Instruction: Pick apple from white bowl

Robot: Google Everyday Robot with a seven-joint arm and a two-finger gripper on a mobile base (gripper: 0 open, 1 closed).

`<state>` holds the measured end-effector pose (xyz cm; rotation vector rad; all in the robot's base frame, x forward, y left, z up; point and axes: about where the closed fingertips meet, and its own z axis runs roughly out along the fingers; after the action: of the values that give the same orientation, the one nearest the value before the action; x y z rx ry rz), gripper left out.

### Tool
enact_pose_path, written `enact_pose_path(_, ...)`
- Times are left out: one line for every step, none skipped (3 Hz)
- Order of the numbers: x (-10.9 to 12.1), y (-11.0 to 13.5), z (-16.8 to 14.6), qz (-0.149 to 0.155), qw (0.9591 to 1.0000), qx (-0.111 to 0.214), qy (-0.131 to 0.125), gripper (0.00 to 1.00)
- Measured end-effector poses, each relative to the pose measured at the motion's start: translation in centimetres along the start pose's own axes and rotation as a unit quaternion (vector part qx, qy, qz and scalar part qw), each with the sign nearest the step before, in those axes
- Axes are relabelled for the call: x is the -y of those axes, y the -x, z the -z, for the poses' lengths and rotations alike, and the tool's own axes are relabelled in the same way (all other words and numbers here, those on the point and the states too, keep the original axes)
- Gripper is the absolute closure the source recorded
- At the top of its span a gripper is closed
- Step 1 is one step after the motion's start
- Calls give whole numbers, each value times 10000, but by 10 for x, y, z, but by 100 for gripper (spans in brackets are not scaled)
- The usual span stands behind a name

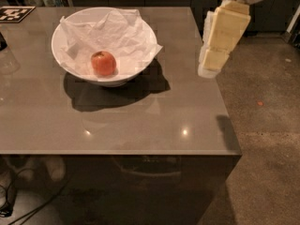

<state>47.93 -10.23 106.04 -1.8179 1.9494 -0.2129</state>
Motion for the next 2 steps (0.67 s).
enact_pose_path(38, 28, -15, -87, 9999, 112, 42, 0)
enact_pose_path(79, 65, -33, -39, 9999, 129, 80, 0)
